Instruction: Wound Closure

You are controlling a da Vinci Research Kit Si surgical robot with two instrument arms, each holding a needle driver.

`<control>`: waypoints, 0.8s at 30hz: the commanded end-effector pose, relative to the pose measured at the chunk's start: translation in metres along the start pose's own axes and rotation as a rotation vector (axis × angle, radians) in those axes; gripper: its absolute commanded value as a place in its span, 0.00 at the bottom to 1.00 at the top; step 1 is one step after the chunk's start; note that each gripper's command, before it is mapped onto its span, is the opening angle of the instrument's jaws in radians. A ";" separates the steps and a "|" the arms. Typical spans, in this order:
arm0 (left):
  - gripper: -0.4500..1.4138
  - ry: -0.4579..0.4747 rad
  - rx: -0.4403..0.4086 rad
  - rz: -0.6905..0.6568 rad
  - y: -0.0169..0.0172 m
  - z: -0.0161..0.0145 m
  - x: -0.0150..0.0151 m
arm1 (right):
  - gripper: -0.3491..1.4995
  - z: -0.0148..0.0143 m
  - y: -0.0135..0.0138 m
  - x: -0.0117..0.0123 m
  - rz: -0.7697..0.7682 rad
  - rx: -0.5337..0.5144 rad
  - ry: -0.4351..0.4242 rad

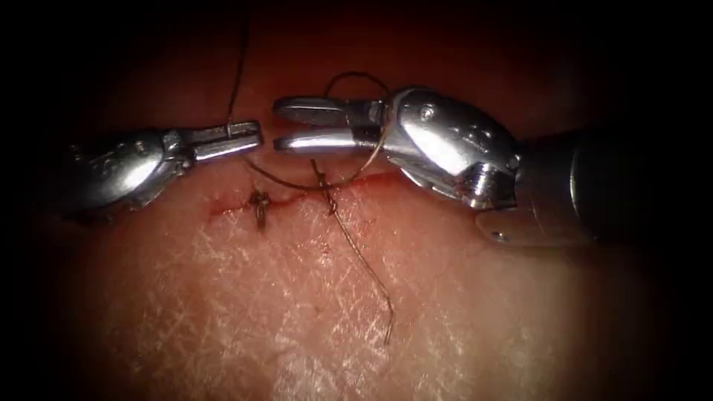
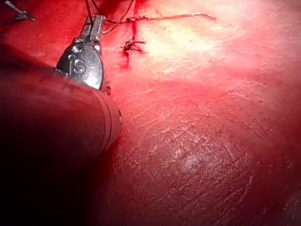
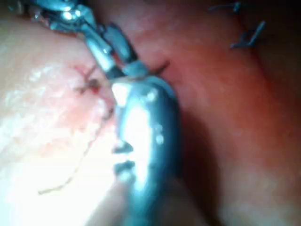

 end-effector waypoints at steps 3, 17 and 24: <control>0.00 0.002 -0.005 -0.008 0.0000 0.0011 -0.0007 | 0.22 0.0007 0.0003 -0.0006 -0.033 0.041 -0.001; 0.00 0.003 -0.024 -0.010 -0.0002 0.0027 -0.0005 | 0.22 0.0014 0.0001 0.0017 -0.136 0.423 -0.156; 0.00 0.004 -0.031 -0.010 -0.0006 0.0022 -0.0005 | 0.21 0.0016 -0.0001 0.0026 -0.197 0.608 -0.292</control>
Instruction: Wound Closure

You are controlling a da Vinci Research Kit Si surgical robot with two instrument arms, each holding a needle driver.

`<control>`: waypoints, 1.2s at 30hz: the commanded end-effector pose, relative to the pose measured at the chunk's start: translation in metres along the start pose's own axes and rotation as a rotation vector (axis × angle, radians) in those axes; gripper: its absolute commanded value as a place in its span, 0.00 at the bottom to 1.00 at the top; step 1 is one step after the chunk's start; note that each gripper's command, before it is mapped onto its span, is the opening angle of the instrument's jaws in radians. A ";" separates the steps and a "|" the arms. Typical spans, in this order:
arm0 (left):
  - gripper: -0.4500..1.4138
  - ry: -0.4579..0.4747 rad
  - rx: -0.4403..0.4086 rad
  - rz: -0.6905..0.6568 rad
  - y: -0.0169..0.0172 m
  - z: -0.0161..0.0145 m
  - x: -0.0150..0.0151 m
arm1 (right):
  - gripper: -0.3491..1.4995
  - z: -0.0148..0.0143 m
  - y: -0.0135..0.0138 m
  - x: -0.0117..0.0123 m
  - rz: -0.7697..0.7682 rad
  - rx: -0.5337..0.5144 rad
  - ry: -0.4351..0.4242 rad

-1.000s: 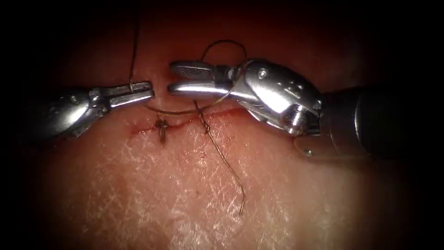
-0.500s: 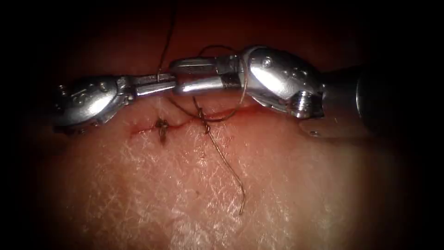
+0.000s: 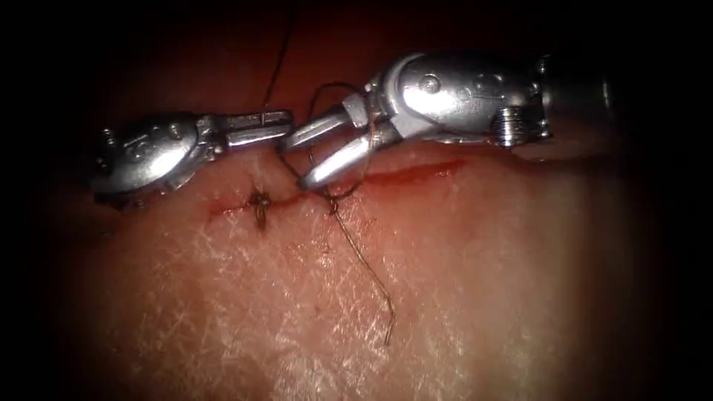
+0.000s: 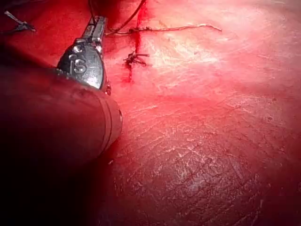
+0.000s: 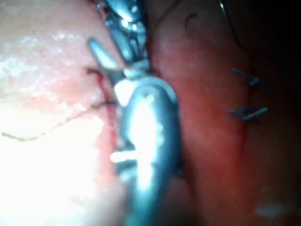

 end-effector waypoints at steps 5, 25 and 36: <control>0.00 -0.004 -0.001 -0.001 0.0005 0.0007 -0.0006 | 0.22 0.0016 0.0002 -0.0003 -0.023 0.157 -0.128; 0.00 -0.006 -0.007 -0.013 0.0013 0.0008 0.0008 | 0.23 0.0043 -0.0018 -0.0015 -0.010 0.524 -0.408; 0.00 -0.004 -0.013 -0.016 0.0023 0.0009 0.0013 | 0.25 0.0050 -0.0035 -0.0014 -0.006 0.645 -0.534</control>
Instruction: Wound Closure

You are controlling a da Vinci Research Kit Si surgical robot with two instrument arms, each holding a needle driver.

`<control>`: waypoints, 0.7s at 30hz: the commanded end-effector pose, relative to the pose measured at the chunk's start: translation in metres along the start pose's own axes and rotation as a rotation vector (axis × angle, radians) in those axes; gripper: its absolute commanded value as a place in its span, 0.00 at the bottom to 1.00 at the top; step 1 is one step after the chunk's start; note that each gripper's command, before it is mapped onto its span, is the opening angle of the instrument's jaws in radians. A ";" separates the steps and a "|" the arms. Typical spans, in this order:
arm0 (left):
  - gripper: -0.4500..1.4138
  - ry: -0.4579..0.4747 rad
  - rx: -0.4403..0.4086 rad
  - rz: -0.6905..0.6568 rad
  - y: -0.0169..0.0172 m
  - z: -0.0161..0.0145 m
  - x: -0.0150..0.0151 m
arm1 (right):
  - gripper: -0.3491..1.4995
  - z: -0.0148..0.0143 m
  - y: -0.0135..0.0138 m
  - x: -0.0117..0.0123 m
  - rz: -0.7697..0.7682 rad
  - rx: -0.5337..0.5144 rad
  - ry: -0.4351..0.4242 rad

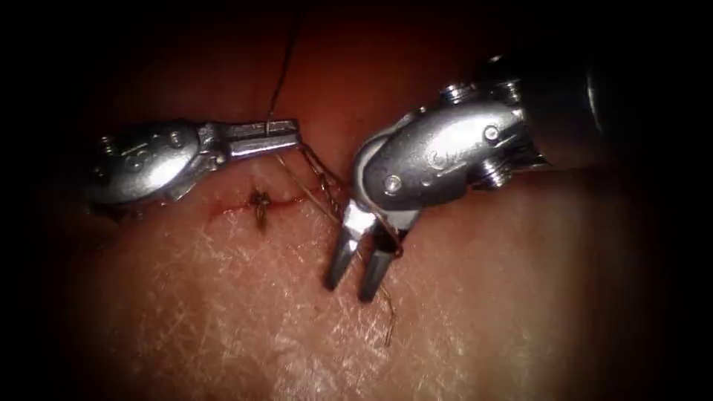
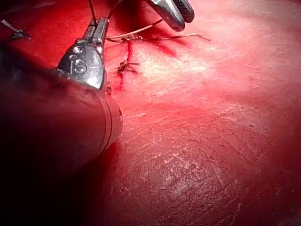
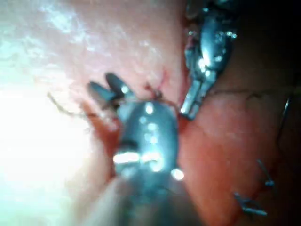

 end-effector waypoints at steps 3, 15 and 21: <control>0.00 0.002 -0.007 -0.002 0.0006 0.0006 -0.0003 | 0.26 0.0011 0.0000 -0.0004 0.002 0.030 -0.020; 0.00 0.004 -0.024 -0.008 0.0037 -0.0004 0.0008 | 0.34 0.0041 -0.0022 -0.0023 0.009 0.088 -0.111; 0.00 0.005 -0.026 -0.010 0.0037 -0.0006 0.0010 | 0.41 0.0055 -0.0020 -0.0033 0.034 0.116 -0.178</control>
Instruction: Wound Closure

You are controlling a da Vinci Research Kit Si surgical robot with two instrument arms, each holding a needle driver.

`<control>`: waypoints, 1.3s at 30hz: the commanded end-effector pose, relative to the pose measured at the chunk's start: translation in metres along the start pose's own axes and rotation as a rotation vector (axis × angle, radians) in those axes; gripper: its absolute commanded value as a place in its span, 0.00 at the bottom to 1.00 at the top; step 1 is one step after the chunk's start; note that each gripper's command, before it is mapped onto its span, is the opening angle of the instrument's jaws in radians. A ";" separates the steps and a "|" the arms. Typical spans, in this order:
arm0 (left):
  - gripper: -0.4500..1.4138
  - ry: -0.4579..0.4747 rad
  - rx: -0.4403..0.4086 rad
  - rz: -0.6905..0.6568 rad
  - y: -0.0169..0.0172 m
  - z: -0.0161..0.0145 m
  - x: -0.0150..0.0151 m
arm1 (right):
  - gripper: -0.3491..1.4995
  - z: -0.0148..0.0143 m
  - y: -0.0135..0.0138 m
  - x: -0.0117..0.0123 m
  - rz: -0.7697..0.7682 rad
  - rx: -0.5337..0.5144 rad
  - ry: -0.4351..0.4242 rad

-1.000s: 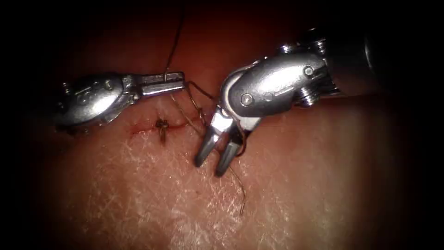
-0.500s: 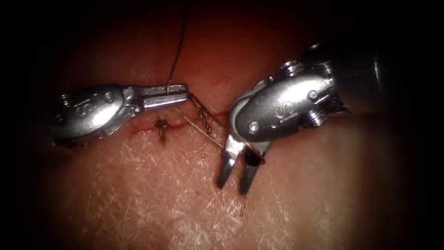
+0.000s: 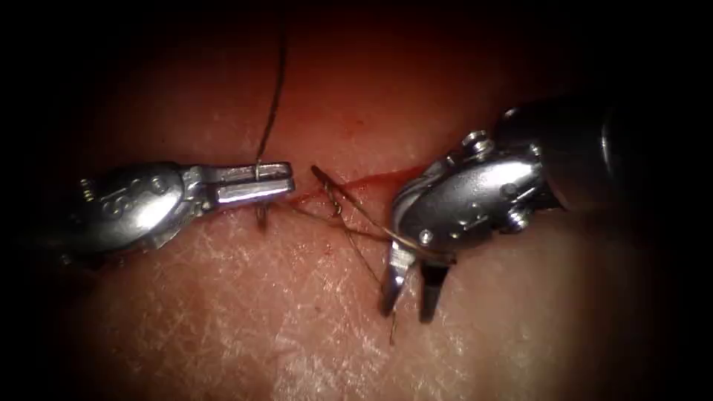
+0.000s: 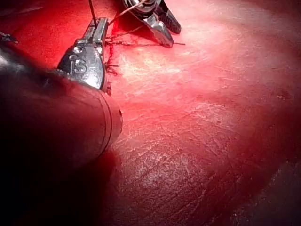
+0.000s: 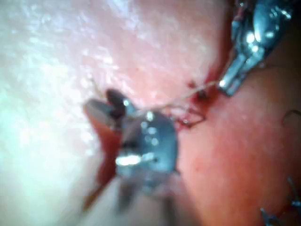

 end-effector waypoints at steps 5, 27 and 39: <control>0.00 0.001 -0.006 -0.001 0.0000 0.0002 -0.0007 | 0.61 0.0021 0.0013 -0.0002 0.006 -0.039 -0.044; 0.00 0.002 -0.018 0.000 -0.0006 -0.0010 -0.0009 | 0.00 0.0007 0.0035 0.0018 0.033 -0.072 -0.021; 0.00 0.002 -0.021 0.002 0.0015 -0.0016 -0.0008 | 0.00 -0.0095 0.0012 -0.0001 0.154 -0.481 0.231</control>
